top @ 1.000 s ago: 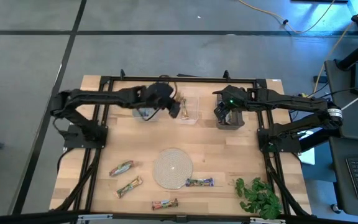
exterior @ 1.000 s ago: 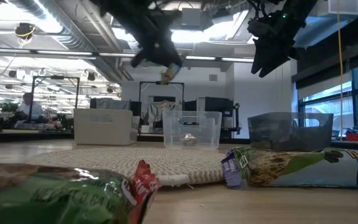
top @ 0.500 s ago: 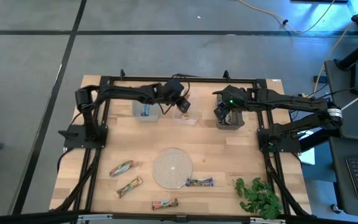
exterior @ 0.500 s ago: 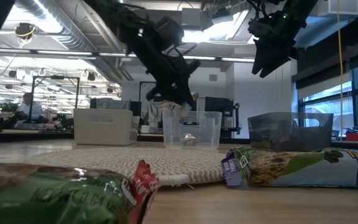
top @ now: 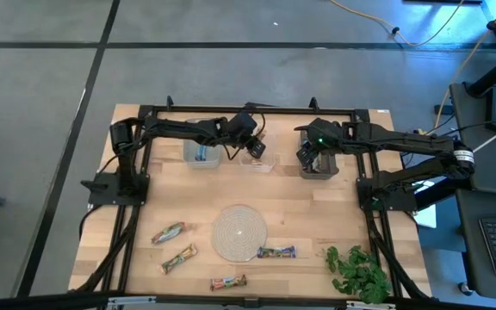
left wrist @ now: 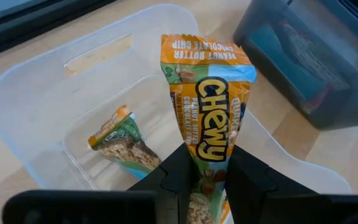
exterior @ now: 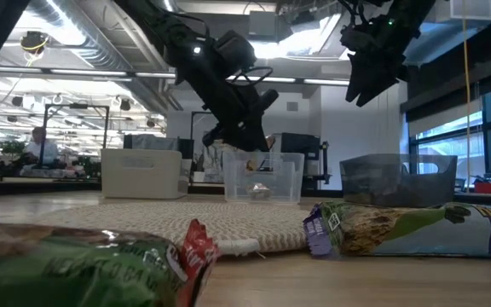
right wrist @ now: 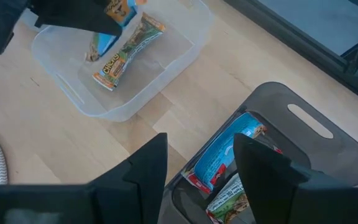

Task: Pick and place Granola Bars by type
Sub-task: Put the yellow granola bar into the transparent bin, then put the red granola bar into the black bin

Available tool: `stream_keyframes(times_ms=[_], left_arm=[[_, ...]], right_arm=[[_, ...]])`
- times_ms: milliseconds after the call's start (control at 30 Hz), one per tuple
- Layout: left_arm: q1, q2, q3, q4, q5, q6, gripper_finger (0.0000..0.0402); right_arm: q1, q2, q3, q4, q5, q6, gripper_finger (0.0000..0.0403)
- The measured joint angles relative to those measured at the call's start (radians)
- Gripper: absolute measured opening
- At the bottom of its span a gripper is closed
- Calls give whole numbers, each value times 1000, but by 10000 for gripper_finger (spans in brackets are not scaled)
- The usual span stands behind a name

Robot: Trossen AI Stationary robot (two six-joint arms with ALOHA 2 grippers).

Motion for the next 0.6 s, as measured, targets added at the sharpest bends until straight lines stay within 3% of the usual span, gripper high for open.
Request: stream_keyframes(times_ms=[233,333,467,600], left_arm=[[0,0,0,0,15,1,122],[10,-24,0,-12,89,45,143],[27,-132,0,-56,176,127,160],[2,-292,0,-227,177,233,168]], right_arm=[[0,0,0,0,0,0,187],[0,0,0,0,0,0,187],[0,0,0,0,0,-4,187],[0,0,0,0,0,-4,187]])
